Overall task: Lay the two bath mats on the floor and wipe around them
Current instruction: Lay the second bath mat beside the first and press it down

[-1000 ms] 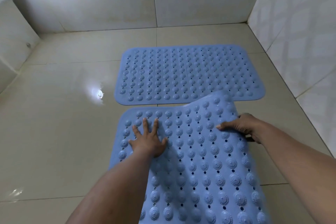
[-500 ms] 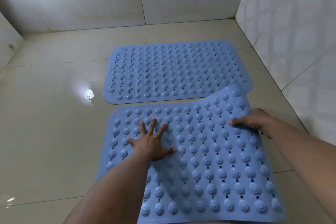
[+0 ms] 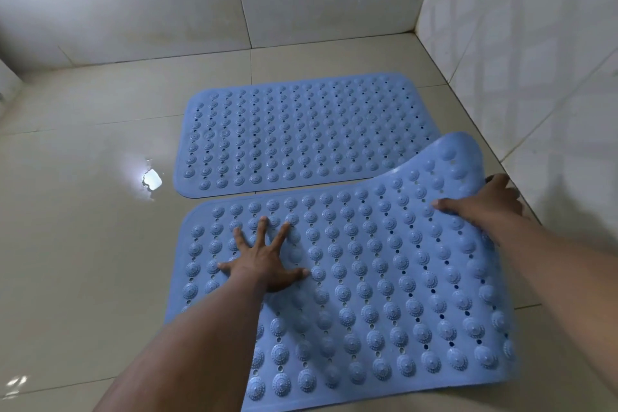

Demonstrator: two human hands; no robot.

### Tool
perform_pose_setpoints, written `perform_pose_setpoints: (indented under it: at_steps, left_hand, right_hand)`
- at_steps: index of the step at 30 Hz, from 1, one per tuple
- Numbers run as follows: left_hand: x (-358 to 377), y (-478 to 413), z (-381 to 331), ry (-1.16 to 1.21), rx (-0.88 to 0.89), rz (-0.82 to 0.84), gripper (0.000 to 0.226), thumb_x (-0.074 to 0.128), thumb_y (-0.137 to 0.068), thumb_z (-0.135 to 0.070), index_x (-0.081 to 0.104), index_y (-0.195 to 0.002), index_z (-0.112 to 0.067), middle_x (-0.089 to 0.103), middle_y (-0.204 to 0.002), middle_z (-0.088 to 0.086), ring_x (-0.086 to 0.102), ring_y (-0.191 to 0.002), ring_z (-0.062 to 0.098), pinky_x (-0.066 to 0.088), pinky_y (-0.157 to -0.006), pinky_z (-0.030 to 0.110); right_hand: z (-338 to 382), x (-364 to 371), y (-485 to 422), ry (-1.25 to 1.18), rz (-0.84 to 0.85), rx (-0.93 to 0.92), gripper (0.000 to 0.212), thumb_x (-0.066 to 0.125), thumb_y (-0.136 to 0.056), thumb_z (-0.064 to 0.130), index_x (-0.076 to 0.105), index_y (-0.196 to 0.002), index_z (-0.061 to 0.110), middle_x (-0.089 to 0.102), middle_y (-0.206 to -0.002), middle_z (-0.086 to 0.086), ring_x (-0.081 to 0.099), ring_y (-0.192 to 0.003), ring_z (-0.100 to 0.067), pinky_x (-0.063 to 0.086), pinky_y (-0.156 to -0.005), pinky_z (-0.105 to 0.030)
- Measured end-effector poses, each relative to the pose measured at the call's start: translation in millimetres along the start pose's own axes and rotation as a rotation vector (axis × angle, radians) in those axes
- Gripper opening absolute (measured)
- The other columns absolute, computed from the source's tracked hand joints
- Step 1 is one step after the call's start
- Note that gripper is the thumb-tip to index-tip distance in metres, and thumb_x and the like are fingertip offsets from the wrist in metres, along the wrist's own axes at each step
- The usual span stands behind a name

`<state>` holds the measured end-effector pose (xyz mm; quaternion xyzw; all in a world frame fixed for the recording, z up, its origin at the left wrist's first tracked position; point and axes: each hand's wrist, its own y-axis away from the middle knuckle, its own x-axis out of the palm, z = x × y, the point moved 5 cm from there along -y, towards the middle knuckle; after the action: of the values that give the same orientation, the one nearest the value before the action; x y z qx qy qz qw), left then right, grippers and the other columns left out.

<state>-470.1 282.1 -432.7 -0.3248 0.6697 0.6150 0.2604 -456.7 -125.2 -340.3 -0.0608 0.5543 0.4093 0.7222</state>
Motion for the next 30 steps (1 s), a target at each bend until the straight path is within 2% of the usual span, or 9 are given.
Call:
perform_pose_setpoints:
  at_steps: [3,5,8,11,14,19,23,28,30]
  left_hand:
    - [-1,-4,2,0.018,-0.019,0.017,0.115,0.048,-0.062,-0.098,-0.021,-0.148,-0.062,-0.033,-0.162,-0.019,-0.034,-0.146,0.043,0.027,-0.097,0.088]
    - [1,-5,3,0.023,-0.024,0.022,0.115,0.048,-0.063,-0.098,-0.022,-0.147,-0.062,-0.034,-0.162,-0.019,-0.035,-0.146,0.043,0.026,-0.097,0.088]
    - [2,-6,3,0.030,-0.014,0.028,0.115,0.047,-0.062,-0.099,-0.023,-0.146,-0.063,-0.036,-0.161,-0.018,-0.036,-0.145,0.043,0.024,-0.099,0.088]
    - [2,-7,5,0.036,-0.007,0.034,0.115,0.047,-0.061,-0.099,-0.024,-0.146,-0.063,-0.037,-0.161,-0.018,-0.036,-0.146,0.043,0.023,-0.100,0.087]
    - [3,-6,3,0.033,-0.005,0.013,0.114,0.047,-0.063,-0.098,-0.024,-0.145,-0.063,-0.037,-0.161,-0.017,-0.036,-0.146,0.043,0.022,-0.099,0.088]
    - [7,-1,2,0.033,0.001,-0.012,0.109,0.044,-0.067,-0.097,-0.023,-0.146,-0.062,-0.037,-0.161,-0.017,-0.036,-0.146,0.041,0.019,-0.099,0.089]
    - [6,-1,6,0.030,0.007,-0.003,0.111,0.041,-0.064,-0.100,-0.023,-0.147,-0.062,-0.037,-0.160,-0.018,-0.036,-0.146,0.040,0.021,-0.100,0.088]
    - [5,-1,14,-0.010,0.010,0.006,0.112,0.036,-0.063,-0.102,-0.025,-0.146,-0.061,-0.038,-0.160,-0.019,-0.034,-0.147,0.040,0.024,-0.099,0.087]
    - [3,-2,23,-0.025,0.005,0.006,0.112,0.036,-0.061,-0.103,-0.025,-0.145,-0.062,-0.036,-0.160,-0.019,-0.032,-0.149,0.039,0.026,-0.099,0.086]
  right_hand:
    - [0,-3,2,0.125,-0.231,-0.029,0.104,0.082,-0.060,0.067,0.035,-0.132,0.008,0.040,-0.138,-0.023,0.041,-0.129,-0.040,0.036,-0.104,-0.053]
    - [3,4,7,0.161,-0.268,-0.095,0.090,0.076,-0.070,0.064,0.038,-0.132,0.010,0.039,-0.138,-0.022,0.038,-0.129,-0.040,0.033,-0.103,-0.051]
    - [-1,32,10,0.290,-0.097,-0.126,0.084,0.070,-0.074,0.064,0.036,-0.137,0.020,0.031,-0.143,-0.018,0.031,-0.133,-0.039,0.032,-0.104,-0.053]
    - [-28,58,9,0.316,0.104,0.009,0.099,0.070,-0.074,0.063,0.017,-0.149,0.025,0.012,-0.157,-0.017,0.012,-0.144,-0.041,0.025,-0.112,-0.064]
    - [-48,66,4,0.293,0.245,0.062,0.108,0.070,-0.076,0.062,0.007,-0.157,0.029,0.007,-0.162,-0.018,0.010,-0.147,-0.045,0.025,-0.114,-0.064]
    - [-23,93,22,0.417,0.346,-0.285,0.094,0.058,-0.080,0.070,0.015,-0.157,0.038,0.000,-0.168,-0.004,0.005,-0.152,-0.039,0.025,-0.117,-0.061]
    - [-15,124,43,0.473,0.377,-0.233,0.103,0.057,-0.083,0.069,0.000,-0.159,0.032,-0.012,-0.168,-0.004,-0.009,-0.151,-0.046,0.026,-0.118,-0.061]
    - [-3,116,53,0.564,0.343,-0.292,0.098,0.058,-0.085,0.066,0.009,-0.159,0.025,0.007,-0.165,-0.011,0.013,-0.147,-0.048,0.035,-0.113,-0.052]
    - [-1,117,60,0.587,0.333,-0.316,0.096,0.058,-0.085,0.065,0.011,-0.159,0.025,0.009,-0.164,-0.010,0.015,-0.146,-0.047,0.038,-0.109,-0.051]
